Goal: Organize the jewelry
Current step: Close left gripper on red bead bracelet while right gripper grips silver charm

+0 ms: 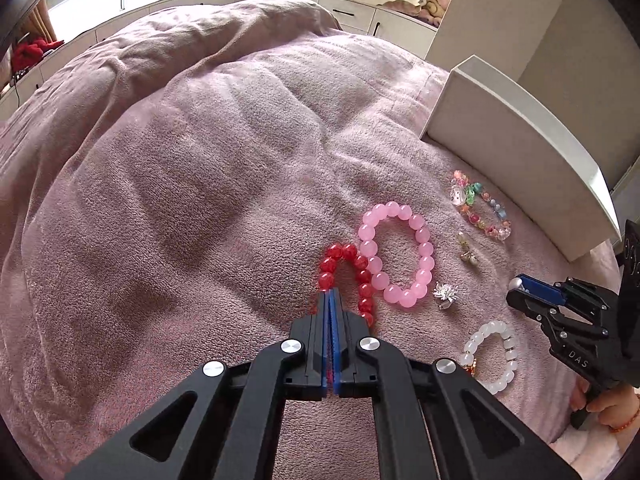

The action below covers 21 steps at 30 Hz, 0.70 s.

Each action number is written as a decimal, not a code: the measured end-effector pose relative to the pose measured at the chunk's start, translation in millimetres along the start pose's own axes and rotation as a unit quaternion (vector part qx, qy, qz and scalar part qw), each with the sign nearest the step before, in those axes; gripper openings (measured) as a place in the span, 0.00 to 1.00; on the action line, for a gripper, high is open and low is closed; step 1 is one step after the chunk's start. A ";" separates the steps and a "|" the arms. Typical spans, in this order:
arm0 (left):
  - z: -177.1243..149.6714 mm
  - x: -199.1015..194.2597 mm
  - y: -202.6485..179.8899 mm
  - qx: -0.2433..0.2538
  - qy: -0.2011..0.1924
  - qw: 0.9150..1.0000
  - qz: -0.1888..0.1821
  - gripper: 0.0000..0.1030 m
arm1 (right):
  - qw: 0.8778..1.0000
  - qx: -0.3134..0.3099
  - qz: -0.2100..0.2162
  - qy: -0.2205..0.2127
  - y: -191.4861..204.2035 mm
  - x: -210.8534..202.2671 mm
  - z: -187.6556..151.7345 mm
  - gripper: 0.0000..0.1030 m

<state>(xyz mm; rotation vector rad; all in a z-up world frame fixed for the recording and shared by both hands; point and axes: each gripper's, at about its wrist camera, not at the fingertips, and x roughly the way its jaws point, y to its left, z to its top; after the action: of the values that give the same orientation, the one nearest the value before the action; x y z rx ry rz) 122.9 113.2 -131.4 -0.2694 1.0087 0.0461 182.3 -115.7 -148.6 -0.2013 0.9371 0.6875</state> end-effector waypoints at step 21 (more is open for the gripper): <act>0.0 29.1 3.9 -0.008 0.058 0.998 0.017 0.21 | 1.000 -0.001 0.004 -0.010 5.0 -9.3 -0.3 0.21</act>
<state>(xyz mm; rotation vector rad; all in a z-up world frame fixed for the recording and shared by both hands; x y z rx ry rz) 137.8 114.5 -156.6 -0.2723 1.1280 0.0695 175.3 -116.2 -140.8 -0.1911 0.9185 0.6969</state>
